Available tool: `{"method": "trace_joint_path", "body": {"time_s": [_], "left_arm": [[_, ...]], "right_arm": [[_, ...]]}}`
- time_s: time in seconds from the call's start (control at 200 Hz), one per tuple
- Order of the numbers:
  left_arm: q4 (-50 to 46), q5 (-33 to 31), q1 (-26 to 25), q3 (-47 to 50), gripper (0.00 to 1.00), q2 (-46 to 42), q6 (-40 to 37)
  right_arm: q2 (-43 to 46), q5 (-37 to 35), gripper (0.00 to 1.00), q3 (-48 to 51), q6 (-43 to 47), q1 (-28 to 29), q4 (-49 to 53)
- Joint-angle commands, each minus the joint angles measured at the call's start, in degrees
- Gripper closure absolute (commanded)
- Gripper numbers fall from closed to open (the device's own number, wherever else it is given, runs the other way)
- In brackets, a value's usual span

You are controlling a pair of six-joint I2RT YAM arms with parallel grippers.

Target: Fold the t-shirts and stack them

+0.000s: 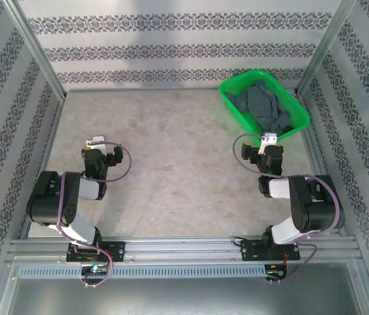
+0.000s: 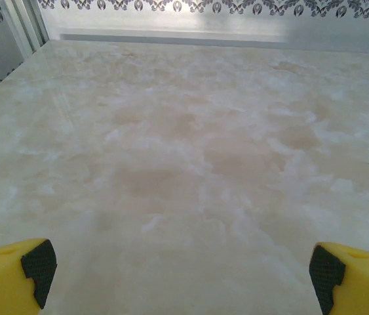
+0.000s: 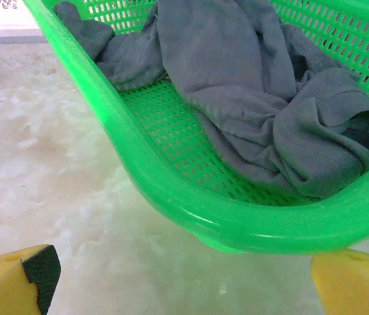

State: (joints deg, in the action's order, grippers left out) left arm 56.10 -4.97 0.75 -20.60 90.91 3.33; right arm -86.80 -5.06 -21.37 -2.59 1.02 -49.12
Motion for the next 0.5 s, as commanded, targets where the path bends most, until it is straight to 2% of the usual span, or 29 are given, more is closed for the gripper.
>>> {"method": "trace_joint_path", "body": {"time_s": [0.0,0.495], "left_arm": [[0.57,-0.74,-0.46,0.21,0.00,-0.38,-0.78],[0.00,-0.23,-0.44,-0.09,0.00,-0.39,-0.87]], "right_arm": [[0.06,-0.32,0.02,-0.21,0.65,0.57,-3.30],[0.46,-0.06,0.02,0.28,0.45,0.63,-4.95]]}}
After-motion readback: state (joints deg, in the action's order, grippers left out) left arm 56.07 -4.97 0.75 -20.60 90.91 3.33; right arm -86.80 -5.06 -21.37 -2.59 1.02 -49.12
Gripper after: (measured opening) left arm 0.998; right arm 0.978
